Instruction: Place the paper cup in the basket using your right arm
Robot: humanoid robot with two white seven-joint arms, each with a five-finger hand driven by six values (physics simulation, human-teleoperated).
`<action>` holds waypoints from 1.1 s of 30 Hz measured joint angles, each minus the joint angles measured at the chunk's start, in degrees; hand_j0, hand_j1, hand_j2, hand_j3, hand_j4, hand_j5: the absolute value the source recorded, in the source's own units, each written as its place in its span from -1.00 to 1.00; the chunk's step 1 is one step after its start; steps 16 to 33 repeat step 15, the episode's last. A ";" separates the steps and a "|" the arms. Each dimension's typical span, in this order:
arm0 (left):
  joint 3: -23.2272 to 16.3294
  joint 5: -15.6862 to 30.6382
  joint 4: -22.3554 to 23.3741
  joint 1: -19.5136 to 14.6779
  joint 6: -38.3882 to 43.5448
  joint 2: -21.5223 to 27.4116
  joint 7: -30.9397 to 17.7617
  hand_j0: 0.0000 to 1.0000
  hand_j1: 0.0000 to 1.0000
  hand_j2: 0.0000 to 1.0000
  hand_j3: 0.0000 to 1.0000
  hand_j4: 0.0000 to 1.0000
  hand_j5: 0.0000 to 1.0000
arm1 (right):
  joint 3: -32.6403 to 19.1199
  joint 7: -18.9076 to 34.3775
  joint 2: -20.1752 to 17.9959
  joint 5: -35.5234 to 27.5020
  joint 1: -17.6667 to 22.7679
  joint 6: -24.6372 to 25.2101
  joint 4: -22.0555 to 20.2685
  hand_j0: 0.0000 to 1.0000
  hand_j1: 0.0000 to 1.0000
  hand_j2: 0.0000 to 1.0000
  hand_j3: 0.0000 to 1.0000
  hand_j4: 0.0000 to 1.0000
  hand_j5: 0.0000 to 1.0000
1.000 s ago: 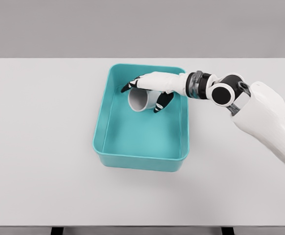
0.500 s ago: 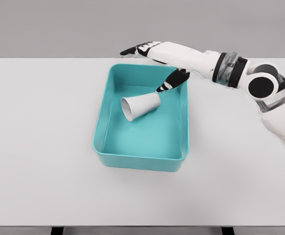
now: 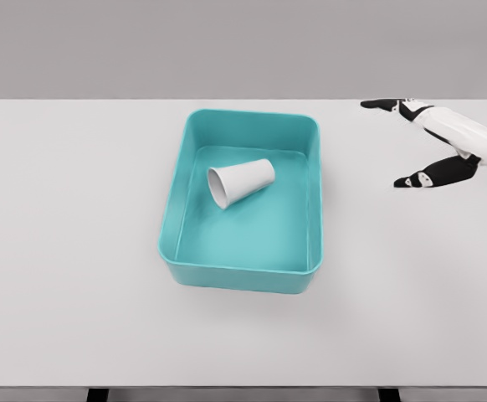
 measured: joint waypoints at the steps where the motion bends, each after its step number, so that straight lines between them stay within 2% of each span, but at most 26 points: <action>1: 0.00 0.00 0.00 0.00 0.00 0.00 0.00 1.00 1.00 1.00 1.00 1.00 1.00 | -0.47 0.00 -0.06 -0.11 -0.26 -0.18 0.11 1.00 1.00 1.00 1.00 1.00 1.00; 10: -0.02 0.04 0.00 0.00 0.00 0.00 0.00 1.00 1.00 1.00 1.00 1.00 1.00 | -1.28 0.00 1.99 -0.39 -0.53 -0.22 0.79 1.00 1.00 1.00 1.00 1.00 1.00; 33: -0.13 0.02 0.00 0.00 0.00 0.00 0.00 1.00 1.00 1.00 1.00 1.00 1.00 | -1.31 0.00 2.15 -0.41 -0.97 -0.21 0.87 1.00 1.00 1.00 1.00 1.00 1.00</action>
